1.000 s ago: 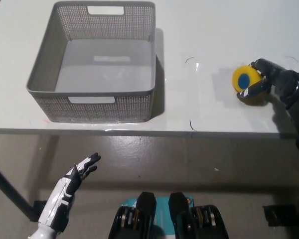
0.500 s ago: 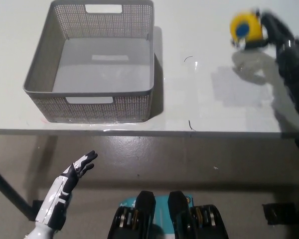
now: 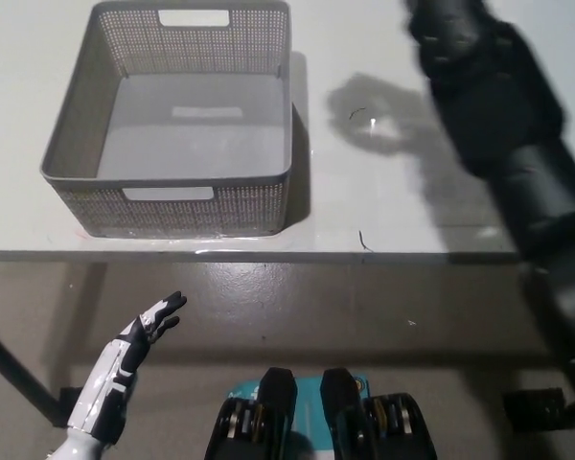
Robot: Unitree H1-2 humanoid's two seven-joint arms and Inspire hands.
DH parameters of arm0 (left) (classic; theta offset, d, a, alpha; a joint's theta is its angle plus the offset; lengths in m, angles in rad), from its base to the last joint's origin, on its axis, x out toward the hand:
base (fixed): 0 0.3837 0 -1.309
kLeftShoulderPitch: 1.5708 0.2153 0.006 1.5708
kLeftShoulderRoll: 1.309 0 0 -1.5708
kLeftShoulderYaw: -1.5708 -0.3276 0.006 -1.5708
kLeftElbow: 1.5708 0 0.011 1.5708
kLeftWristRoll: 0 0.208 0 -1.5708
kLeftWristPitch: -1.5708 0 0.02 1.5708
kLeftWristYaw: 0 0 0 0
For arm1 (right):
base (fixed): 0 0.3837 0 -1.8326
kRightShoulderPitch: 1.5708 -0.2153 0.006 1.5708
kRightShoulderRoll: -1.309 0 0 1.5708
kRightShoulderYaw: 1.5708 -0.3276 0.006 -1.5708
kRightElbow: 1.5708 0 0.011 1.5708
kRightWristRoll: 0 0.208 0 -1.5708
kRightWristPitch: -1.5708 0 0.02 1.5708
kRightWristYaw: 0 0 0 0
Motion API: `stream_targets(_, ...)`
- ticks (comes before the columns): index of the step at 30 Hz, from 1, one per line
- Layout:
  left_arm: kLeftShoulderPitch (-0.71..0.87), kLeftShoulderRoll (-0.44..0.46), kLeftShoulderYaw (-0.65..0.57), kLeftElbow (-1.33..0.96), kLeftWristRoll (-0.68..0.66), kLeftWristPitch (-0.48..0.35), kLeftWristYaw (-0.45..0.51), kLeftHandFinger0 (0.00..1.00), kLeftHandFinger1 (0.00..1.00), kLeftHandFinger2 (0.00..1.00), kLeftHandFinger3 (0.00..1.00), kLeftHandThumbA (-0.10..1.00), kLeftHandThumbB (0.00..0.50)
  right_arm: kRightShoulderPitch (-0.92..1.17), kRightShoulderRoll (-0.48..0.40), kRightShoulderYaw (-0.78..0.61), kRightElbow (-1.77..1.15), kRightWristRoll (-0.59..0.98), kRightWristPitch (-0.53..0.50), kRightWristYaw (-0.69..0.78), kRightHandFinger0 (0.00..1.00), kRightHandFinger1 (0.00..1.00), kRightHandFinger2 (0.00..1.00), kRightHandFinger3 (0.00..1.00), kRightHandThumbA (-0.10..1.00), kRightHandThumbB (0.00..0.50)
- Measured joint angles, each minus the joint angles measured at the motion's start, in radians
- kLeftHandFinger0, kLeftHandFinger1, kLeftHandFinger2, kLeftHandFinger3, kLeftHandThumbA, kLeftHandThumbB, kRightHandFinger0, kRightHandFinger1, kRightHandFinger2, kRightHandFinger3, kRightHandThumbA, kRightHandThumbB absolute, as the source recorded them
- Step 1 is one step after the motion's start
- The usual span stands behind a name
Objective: Use the right hand to pick up a yellow duck toy and place it into a container on the left hand side
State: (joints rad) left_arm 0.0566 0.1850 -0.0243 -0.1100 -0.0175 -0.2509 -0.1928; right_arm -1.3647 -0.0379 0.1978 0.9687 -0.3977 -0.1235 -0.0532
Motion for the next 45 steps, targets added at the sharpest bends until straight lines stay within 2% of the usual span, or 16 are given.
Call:
stream_targets(3,0.000,0.000,-0.001,0.000,0.000,0.000,0.000,1.00,1.00,1.00,1.00,1.00,0.222,-0.046,0.056,0.000,0.096,0.003,-0.008,-0.007,0.00,0.32,0.70,0.79,-0.10,0.156)
stream_targets(8,-0.001,0.001,-0.003,0.001,0.000,0.000,0.000,1.00,1.00,1.00,1.00,1.00,0.243,-0.110,0.147,0.000,0.263,0.015,-0.019,-0.029,0.00,0.28,0.66,0.80,-0.10,0.147)
stream_targets(10,-0.004,0.001,-0.008,0.001,0.000,0.000,-0.001,1.00,1.00,1.00,1.00,1.00,0.244,-0.125,0.176,0.004,0.329,0.015,-0.028,-0.045,0.00,0.28,0.68,0.81,-0.10,0.148)
stream_targets(15,-0.006,0.003,-0.012,0.001,0.000,0.001,-0.007,1.00,1.00,1.00,1.00,1.00,0.256,-0.126,0.198,0.022,0.413,0.014,-0.030,-0.082,0.00,0.30,0.71,0.78,-0.10,0.161)
stream_targets(17,-0.006,0.010,-0.012,0.001,-0.001,0.003,-0.011,1.00,1.00,1.00,1.00,1.00,0.254,-0.123,0.197,0.029,0.436,0.014,-0.029,-0.095,0.00,0.34,0.75,0.81,-0.10,0.153)
stream_targets(18,-0.007,0.013,-0.012,0.001,-0.001,0.003,-0.012,1.00,1.00,1.00,1.00,1.00,0.253,-0.121,0.197,0.031,0.441,0.014,-0.028,-0.099,0.12,0.51,0.95,0.99,-0.10,0.193)
stream_targets(19,-0.008,0.016,-0.012,0.001,-0.001,0.004,-0.013,1.00,1.00,1.00,1.00,1.00,0.252,-0.118,0.195,0.034,0.447,0.014,-0.025,-0.104,0.18,0.53,0.89,0.92,-0.10,0.184)
stream_targets(20,-0.010,0.017,-0.012,0.001,-0.001,0.004,-0.013,1.00,1.00,1.00,1.00,1.00,0.253,-0.114,0.194,0.036,0.451,0.014,-0.021,-0.105,0.54,0.82,1.00,1.00,0.16,0.213)
stream_targets(21,-0.013,0.017,-0.012,0.001,-0.001,0.005,-0.014,1.00,1.00,1.00,1.00,1.00,0.259,-0.108,0.191,0.039,0.455,0.014,-0.013,-0.106,0.99,1.00,1.00,1.00,0.54,0.365)
stream_targets(23,-0.016,0.017,-0.012,0.001,-0.001,0.006,-0.014,1.00,1.00,1.00,1.00,1.00,0.261,-0.102,0.186,0.050,0.462,0.013,0.003,-0.098,1.00,1.00,1.00,1.00,0.76,0.475)
stream_targets(24,-0.018,0.018,-0.014,0.001,-0.001,0.007,-0.015,1.00,1.00,1.00,1.00,1.00,0.254,-0.100,0.182,0.056,0.464,0.013,0.011,-0.087,1.00,1.00,1.00,1.00,0.88,0.499)
stream_targets(27,-0.024,0.020,-0.017,0.001,-0.002,0.010,-0.016,1.00,1.00,1.00,1.00,1.00,0.242,-0.095,0.168,0.083,0.467,0.010,0.036,-0.048,1.00,1.00,1.00,1.00,1.00,0.500)
stream_targets(35,-0.031,0.021,-0.028,0.001,-0.002,0.014,-0.018,1.00,1.00,1.00,1.00,1.00,0.251,-0.089,0.139,0.093,0.466,0.013,0.052,-0.001,1.00,1.00,1.00,1.00,1.00,0.483)
stream_targets(41,-0.033,0.023,-0.034,0.001,-0.002,0.021,-0.024,1.00,1.00,1.00,1.00,1.00,0.250,-0.087,0.090,0.072,0.435,0.027,0.042,0.015,1.00,1.00,1.00,1.00,1.00,0.435)
stream_targets(42,-0.034,0.023,-0.034,0.001,-0.002,0.023,-0.026,1.00,1.00,1.00,1.00,1.00,0.247,-0.085,0.074,0.057,0.412,0.034,0.034,0.015,1.00,1.00,1.00,1.00,1.00,0.455)
stream_targets(45,-0.033,0.023,-0.034,0.001,-0.002,0.028,-0.029,1.00,1.00,1.00,1.00,1.00,0.239,-0.073,0.019,0.026,0.307,0.045,0.021,0.016,1.00,1.00,1.00,1.00,1.00,0.449)
